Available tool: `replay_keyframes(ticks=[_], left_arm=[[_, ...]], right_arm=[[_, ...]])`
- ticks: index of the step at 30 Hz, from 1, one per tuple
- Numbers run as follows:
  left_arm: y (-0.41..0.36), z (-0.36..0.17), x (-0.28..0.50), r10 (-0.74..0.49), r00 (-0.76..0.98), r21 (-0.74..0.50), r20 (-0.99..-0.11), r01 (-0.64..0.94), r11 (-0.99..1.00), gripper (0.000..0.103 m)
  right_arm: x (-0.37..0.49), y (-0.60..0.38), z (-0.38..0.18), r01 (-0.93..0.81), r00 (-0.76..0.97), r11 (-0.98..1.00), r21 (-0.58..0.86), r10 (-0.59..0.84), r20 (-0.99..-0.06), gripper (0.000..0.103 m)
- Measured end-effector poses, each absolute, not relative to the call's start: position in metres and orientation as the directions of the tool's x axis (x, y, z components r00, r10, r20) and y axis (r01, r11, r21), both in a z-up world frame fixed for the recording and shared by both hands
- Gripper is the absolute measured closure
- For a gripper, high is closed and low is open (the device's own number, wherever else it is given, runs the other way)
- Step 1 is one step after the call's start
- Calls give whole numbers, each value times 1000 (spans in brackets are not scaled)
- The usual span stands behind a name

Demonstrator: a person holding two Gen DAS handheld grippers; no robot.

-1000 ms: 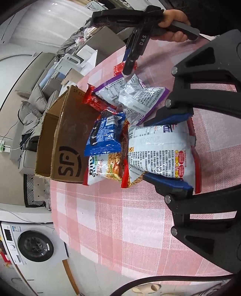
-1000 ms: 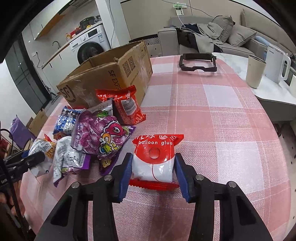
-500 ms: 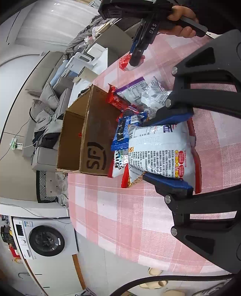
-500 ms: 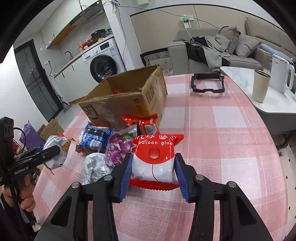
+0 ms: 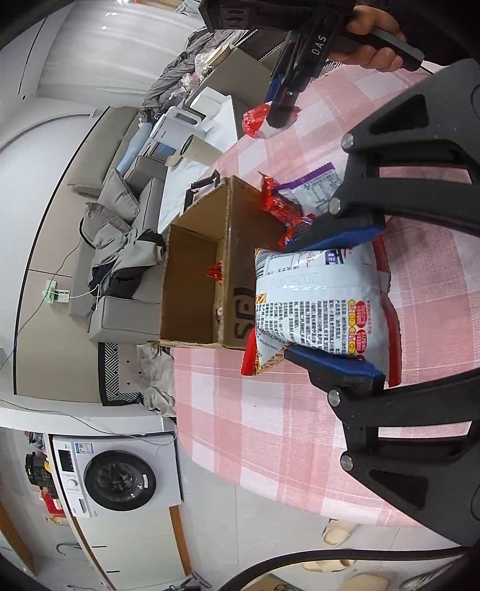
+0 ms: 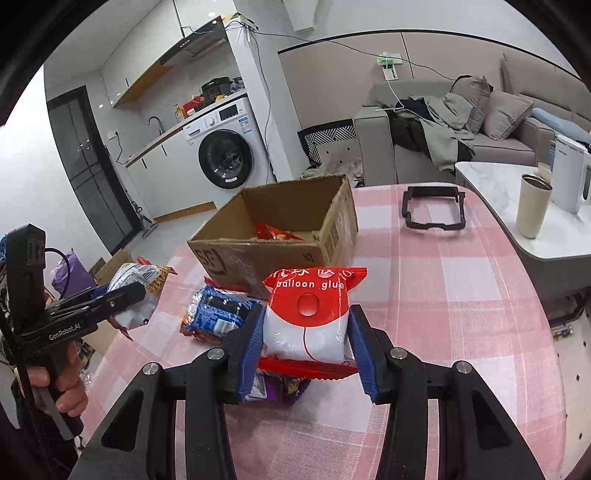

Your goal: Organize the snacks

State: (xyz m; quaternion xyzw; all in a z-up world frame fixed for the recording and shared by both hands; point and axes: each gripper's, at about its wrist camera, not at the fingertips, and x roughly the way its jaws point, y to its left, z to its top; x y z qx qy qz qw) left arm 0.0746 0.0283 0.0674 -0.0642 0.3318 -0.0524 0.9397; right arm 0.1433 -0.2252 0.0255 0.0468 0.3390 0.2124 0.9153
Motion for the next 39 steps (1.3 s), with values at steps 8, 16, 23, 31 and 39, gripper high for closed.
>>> replay_keyframes(ticks=[8,16,23,31,39], left_arm=[[23,84,93,-133,795,-137,-592,63,989,57],[18,100,114,-124,813,-116,-569,70,991,57],[13,111,133,-104,825,-85,-555,69,994,57],[9,114,157,-88,825,-61,-558,66,996,57],[11,108,184,-74,818,-54,-570,53,997,57]], right_arm=[[156,-215,46,-388,693,894,223,443,-568,57],[171,-201,60,-417,699,883,214,462,-546,57],[184,-192,65,-432,699,876,213,475,-535,57],[199,-189,66,-428,705,874,230,482,-520,57],[211,-185,63,-426,702,868,255,495,-511,57]])
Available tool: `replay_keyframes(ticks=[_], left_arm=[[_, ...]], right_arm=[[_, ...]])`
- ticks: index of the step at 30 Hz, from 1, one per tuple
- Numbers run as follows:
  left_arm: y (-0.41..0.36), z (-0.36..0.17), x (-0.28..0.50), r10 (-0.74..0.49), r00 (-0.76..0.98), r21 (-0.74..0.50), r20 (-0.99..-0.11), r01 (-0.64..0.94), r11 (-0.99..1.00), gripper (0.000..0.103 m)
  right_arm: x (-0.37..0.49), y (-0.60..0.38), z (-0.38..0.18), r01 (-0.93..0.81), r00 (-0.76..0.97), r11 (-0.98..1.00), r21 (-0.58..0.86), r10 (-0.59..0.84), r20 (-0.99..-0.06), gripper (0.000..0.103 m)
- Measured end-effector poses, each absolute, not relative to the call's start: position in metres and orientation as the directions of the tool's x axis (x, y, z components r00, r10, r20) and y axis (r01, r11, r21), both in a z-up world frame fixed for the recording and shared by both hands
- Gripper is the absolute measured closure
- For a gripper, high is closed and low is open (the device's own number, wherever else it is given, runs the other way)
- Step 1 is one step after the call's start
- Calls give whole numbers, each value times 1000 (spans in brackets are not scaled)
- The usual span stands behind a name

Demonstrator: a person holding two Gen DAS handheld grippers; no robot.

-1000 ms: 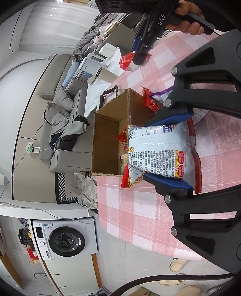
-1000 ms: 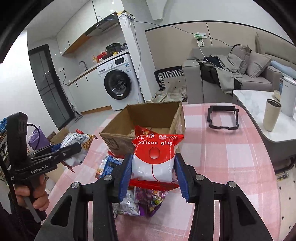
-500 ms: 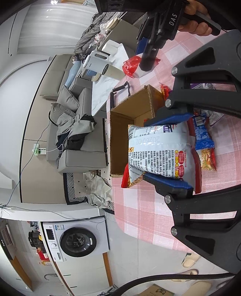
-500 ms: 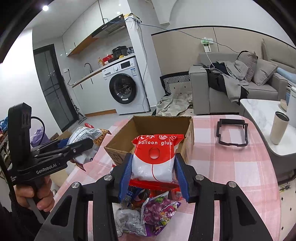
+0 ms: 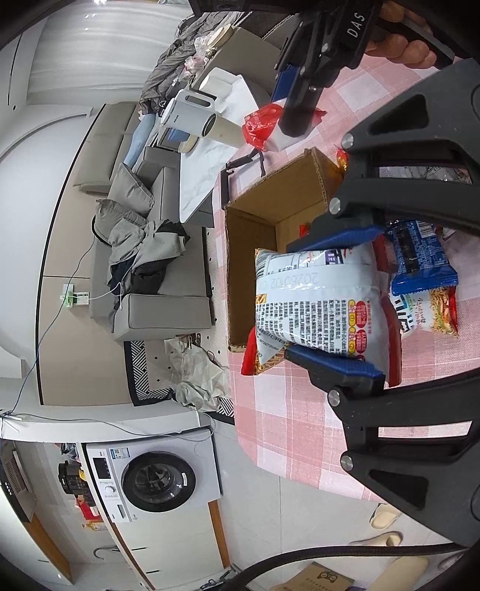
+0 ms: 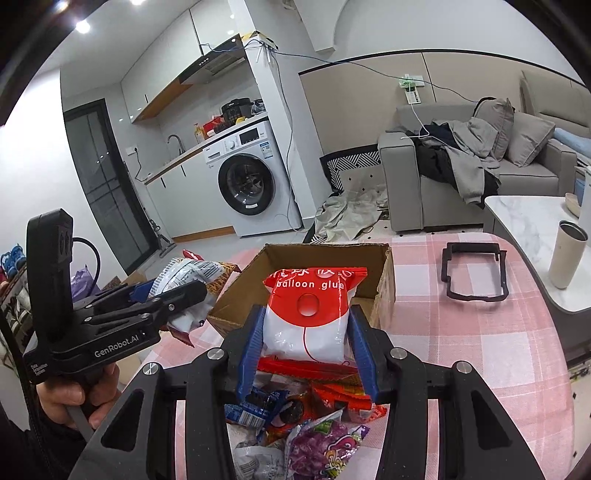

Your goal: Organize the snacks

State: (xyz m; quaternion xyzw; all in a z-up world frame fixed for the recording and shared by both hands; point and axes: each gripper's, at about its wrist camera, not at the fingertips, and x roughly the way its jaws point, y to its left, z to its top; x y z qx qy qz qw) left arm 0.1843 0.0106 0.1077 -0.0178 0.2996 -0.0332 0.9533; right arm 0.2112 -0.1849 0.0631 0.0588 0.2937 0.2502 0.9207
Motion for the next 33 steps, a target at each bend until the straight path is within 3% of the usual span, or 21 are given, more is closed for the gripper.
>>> replay_keyframes(ticks=[33], left_arm=[[13,58,278,-40,791,-36,-610,23,999,57]], right_arm=[[277,-162,22,-393,670,874,286,485,-562,57]])
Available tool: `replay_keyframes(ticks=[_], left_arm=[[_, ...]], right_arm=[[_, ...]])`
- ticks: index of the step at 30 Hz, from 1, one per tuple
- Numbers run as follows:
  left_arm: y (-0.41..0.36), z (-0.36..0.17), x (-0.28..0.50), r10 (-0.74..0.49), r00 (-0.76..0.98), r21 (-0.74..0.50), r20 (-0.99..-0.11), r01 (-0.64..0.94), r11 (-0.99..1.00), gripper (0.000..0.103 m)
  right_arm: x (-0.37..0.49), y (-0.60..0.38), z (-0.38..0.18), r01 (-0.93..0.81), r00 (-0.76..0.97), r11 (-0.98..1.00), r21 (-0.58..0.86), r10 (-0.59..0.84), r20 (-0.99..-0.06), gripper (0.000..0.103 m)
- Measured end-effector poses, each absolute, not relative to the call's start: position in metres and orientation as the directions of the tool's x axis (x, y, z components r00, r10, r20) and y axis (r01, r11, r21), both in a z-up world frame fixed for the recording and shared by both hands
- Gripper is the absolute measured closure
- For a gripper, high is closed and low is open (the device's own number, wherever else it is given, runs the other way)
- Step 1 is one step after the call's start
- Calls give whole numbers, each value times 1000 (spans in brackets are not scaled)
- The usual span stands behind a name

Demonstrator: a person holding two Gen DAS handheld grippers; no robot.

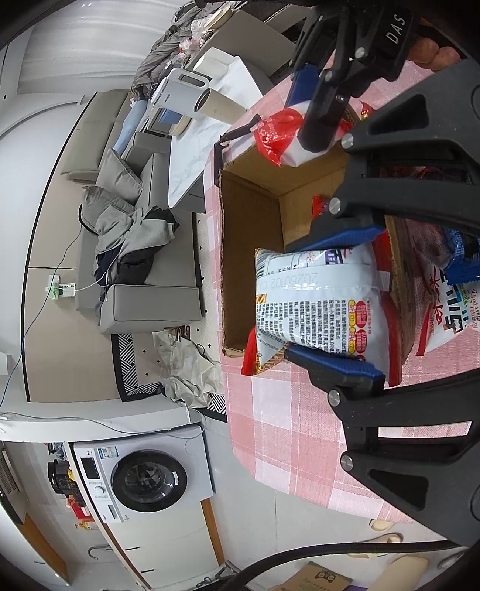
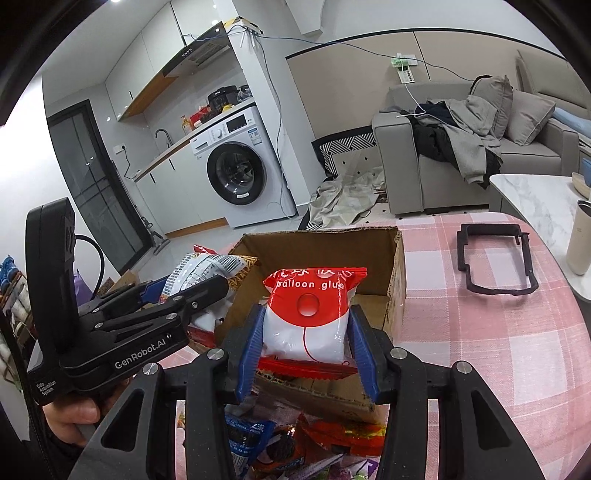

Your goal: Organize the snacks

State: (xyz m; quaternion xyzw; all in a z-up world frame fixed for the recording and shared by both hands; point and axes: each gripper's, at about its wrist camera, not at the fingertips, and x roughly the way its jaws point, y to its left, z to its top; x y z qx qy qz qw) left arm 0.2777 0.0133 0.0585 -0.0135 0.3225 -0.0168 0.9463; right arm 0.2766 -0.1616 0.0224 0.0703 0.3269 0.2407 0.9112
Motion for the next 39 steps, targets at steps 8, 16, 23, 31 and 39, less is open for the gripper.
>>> replay_keyframes(ticks=[8,16,23,31,39], left_arm=[[10,46,293,-35,785,-13,-619,34,999,57],[3,46,294,-58,780,-7,-624,69,998,58],[5,60,276,-82,768,-20,-636,89,996,38],[14,82,222,-44,812,-21,-582,39,999,1],[18,87,171,-46,817,-19,-575,43,999,1]], right_arm=[[288,-154,13,-390,661,880,272,473,-582,57],[294,-153,11,-385,666,887,254,457,-590,57],[287,-157,20,-383,680,895,230,441,-585,38],[260,-187,28,-347,694,908,233,416,-588,1],[224,-208,24,-321,688,918,232,395,-609,0]])
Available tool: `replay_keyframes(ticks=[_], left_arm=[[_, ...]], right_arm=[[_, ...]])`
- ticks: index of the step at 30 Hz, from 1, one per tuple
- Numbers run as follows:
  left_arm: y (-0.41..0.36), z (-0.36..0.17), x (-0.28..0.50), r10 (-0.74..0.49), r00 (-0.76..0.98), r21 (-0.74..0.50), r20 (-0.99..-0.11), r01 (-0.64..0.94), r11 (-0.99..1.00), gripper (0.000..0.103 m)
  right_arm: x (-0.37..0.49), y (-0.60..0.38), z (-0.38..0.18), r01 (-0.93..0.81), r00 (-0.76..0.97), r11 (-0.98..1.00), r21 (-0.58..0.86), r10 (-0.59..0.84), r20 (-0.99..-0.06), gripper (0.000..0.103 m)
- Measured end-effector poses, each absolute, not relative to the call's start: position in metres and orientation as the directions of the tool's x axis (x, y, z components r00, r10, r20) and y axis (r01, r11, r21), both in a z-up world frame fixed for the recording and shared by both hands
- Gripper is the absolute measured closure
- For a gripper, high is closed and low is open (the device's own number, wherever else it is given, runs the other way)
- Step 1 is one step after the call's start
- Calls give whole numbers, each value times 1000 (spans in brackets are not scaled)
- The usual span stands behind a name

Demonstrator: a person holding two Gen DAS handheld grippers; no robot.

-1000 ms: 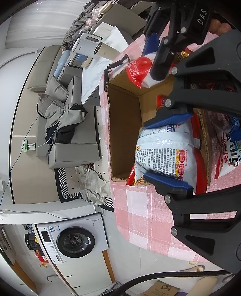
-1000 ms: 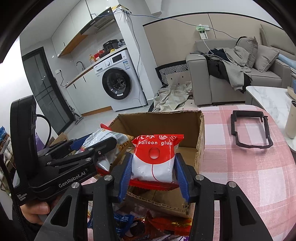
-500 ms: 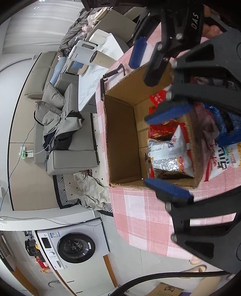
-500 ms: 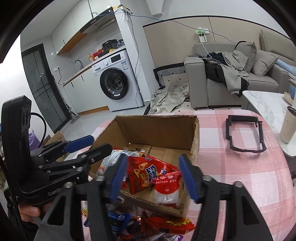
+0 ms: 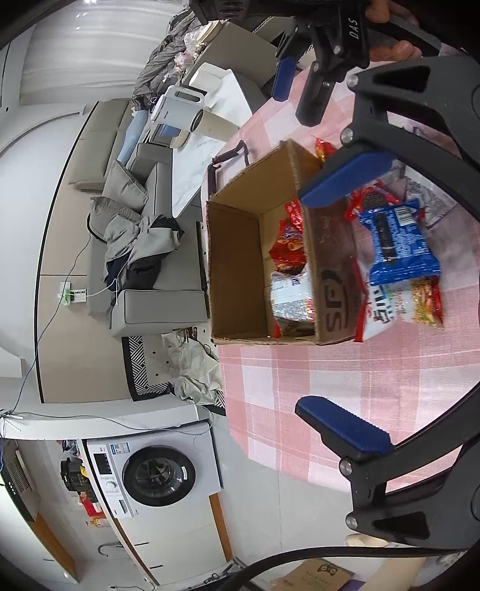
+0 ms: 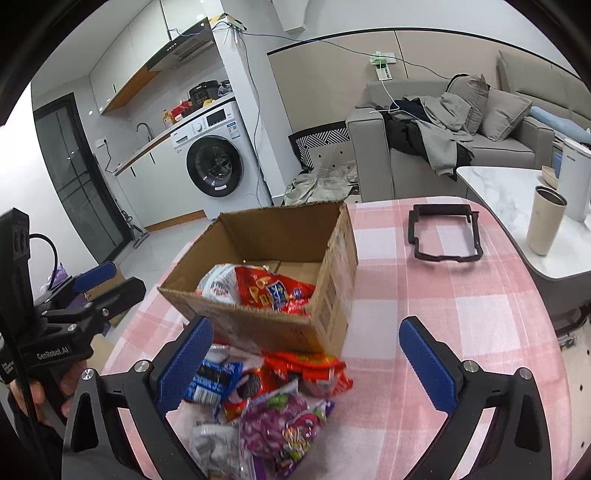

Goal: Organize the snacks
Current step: 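Move left tool to the blue Oreo pack while right tool approaches the purple grape candy bag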

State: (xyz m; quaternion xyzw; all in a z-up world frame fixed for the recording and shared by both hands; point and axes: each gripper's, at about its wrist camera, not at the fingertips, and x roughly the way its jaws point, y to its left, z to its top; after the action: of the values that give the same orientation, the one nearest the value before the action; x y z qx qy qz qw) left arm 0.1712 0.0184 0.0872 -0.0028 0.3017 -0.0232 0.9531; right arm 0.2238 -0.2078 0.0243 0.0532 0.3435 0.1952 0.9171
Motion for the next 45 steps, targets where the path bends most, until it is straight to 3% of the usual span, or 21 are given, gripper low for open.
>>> replay_keyframes(ticks=[13,45], left_arm=[[21,70,124,-46,804,-39,-593,28,999,1],[5,31,120,-73,747,-63,-661,42,997,1]], right_arm=[[191,-226,10,-318,663,916,245,400,-633,0],[184,-210,-38,-327,524,887,327,458,-718,1]])
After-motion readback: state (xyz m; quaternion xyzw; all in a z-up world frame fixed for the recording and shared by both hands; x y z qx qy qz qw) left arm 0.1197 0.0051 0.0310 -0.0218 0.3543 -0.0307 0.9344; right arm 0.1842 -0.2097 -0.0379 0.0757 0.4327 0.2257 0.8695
